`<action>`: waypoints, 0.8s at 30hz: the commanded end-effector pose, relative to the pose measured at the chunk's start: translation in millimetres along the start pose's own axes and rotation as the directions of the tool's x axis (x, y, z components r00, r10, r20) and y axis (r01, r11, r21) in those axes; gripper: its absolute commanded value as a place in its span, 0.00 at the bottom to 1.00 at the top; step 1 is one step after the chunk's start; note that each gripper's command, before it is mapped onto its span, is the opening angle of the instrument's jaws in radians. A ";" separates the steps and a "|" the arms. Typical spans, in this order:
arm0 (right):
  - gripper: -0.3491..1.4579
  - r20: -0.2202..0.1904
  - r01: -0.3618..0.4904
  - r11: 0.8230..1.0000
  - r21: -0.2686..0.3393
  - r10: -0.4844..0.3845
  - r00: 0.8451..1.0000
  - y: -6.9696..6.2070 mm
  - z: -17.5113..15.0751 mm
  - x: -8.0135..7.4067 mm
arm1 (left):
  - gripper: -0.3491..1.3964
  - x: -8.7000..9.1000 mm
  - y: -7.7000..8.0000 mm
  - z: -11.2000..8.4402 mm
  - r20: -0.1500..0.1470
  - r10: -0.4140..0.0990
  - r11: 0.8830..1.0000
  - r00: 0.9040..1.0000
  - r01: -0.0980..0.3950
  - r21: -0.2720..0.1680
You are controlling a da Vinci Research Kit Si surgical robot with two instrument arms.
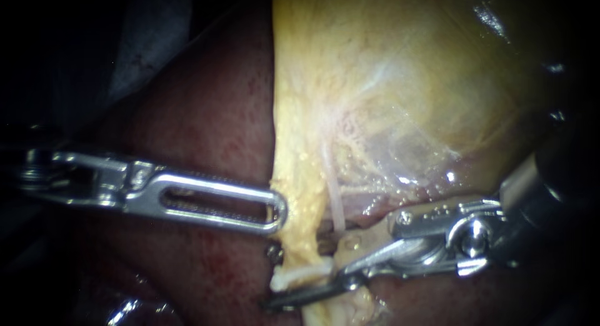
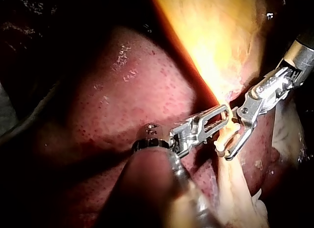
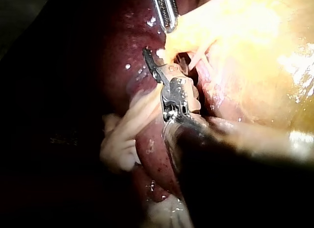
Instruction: Going back second clip left tube
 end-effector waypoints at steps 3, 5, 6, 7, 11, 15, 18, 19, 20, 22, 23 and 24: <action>0.48 0.000 0.001 1.000 0.001 -0.001 1.000 0.0 -0.3 -0.1 | 0.00 0.0 0.0 0.0 0.000 0.000 1.000 1.000 0.000 0.000; 0.48 -0.001 0.001 1.000 0.002 -0.001 1.000 -0.1 -0.8 -0.2 | 0.00 0.0 0.0 0.0 0.000 0.000 1.000 1.000 0.000 0.000; 0.48 -0.004 0.001 1.000 -0.001 -0.001 1.000 -0.2 -1.3 -0.2 | 0.00 0.0 0.0 0.0 0.000 0.000 1.000 1.000 0.000 0.000; 0.48 -0.005 0.001 1.000 -0.002 -0.001 1.000 -0.2 -1.7 -0.3 | 0.00 0.0 0.0 0.0 0.000 0.000 1.000 1.000 0.000 0.000; 0.48 -0.018 -0.001 1.000 -0.015 0.001 1.000 -0.4 -4.1 -0.4 | 0.00 0.0 0.1 0.0 0.000 0.000 1.000 1.000 0.000 0.000; 0.48 -0.034 -0.003 0.999 -0.036 0.002 0.999 -0.6 -7.4 0.0 | 0.00 -0.2 0.8 -0.1 -0.001 0.002 1.000 1.000 -0.002 -0.001; 0.48 -0.054 -0.001 0.999 -0.044 -0.002 0.999 -0.7 -9.9 0.4 | 0.00 -0.3 1.4 -0.2 0.001 0.003 1.000 1.000 -0.003 -0.003; 0.48 -0.067 0.001 0.999 -0.047 -0.004 0.998 -0.8 -10.9 0.5 | 0.00 -0.3 1.7 -0.2 0.003 0.004 1.000 1.000 -0.004 -0.005; 0.48 -0.073 0.003 0.999 -0.050 -0.006 0.997 -0.8 -11.8 0.6 | 0.00 -0.4 1.8 -0.3 0.003 0.004 1.000 1.000 -0.004 -0.005; 0.48 -0.082 -0.001 0.998 -0.061 -0.004 0.997 -0.9 -13.8 0.7 | 0.00 -0.4 2.0 -0.3 0.003 0.005 1.000 1.000 -0.005 -0.005; 0.48 -0.085 0.000 0.998 -0.065 -0.006 0.996 -0.9 -14.6 0.7 | 0.00 -0.4 2.0 -0.3 0.003 0.005 1.000 1.000 -0.005 -0.005; 0.48 -0.089 0.001 0.998 -0.070 -0.007 0.996 -0.9 -15.4 0.7 | 0.00 -0.4 2.0 -0.3 0.004 0.005 1.000 1.000 -0.005 -0.005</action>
